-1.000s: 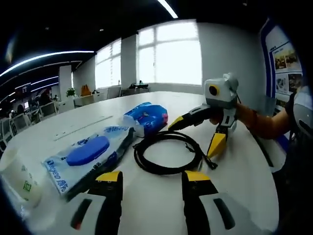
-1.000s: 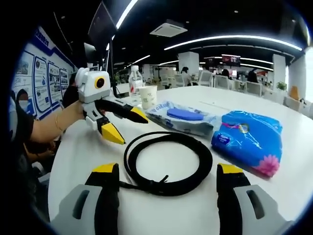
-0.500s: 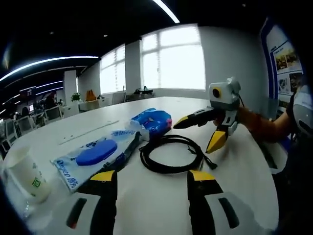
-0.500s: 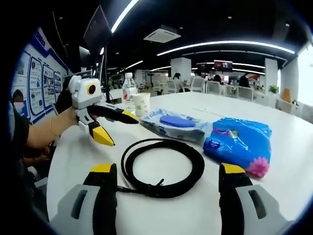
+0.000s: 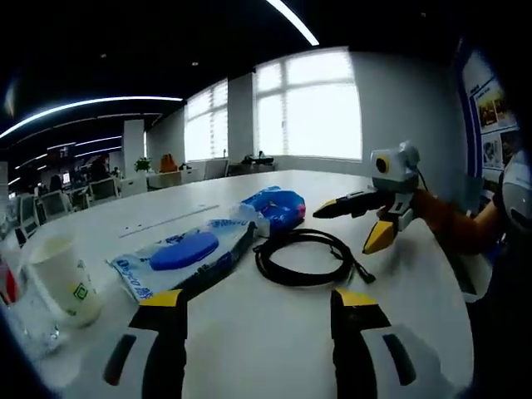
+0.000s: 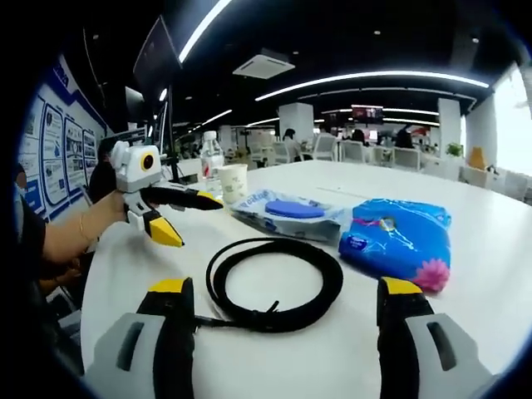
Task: Arrange the tabletop items into an orderly group along one side of the table until the central work area is clear of visible clutter.
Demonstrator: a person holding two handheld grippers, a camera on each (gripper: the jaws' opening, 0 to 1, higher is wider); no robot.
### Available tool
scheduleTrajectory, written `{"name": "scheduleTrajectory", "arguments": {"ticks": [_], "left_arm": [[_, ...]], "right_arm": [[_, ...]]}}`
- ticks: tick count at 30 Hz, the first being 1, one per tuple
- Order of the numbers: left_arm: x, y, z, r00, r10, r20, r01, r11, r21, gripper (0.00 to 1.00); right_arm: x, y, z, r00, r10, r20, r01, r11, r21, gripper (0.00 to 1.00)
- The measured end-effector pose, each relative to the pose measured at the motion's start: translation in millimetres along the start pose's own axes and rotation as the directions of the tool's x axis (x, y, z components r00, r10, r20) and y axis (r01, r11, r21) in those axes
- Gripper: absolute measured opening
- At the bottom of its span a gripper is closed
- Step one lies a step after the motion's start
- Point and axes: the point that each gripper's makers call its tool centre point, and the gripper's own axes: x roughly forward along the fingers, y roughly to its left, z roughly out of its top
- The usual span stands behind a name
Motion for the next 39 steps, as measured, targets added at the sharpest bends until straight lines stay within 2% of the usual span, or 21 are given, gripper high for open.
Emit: {"name": "scheduleTrajectory", "arguments": {"ticks": [7, 16, 20, 31, 39], "left_arm": [[-4, 6.0, -2.5, 0.999, 0.03, 0.017, -0.03, 0.999, -0.021, 0.83], [-13, 9.5, 3.8, 0.997, 0.053, 0.062, -0.05, 0.998, -0.046, 1.0], [-18, 10.8, 0.9, 0.995, 0.069, 0.069, -0.064, 0.995, -0.073, 1.0], [-38, 15.8, -7.4, 0.99, 0.126, 0.058, -0.122, 0.99, -0.065, 1.0], [-46, 19.2, -10.9, 0.987, 0.151, 0.054, -0.145, 0.985, -0.097, 0.99]], "right_arm": [[3, 5, 3.6, 1.0, 0.004, 0.008, -0.004, 1.0, 0.012, 0.91], [5, 6, 5.4, 1.0, -0.002, 0.012, 0.002, 1.0, 0.005, 1.0], [4, 3, 5.5, 1.0, -0.022, 0.011, 0.022, 1.0, 0.005, 1.0], [1, 7, 13.9, 0.999, -0.033, 0.032, 0.032, 0.999, 0.029, 0.98], [-4, 8, 6.7, 0.999, -0.052, -0.007, 0.052, 0.998, 0.025, 0.97]]}}
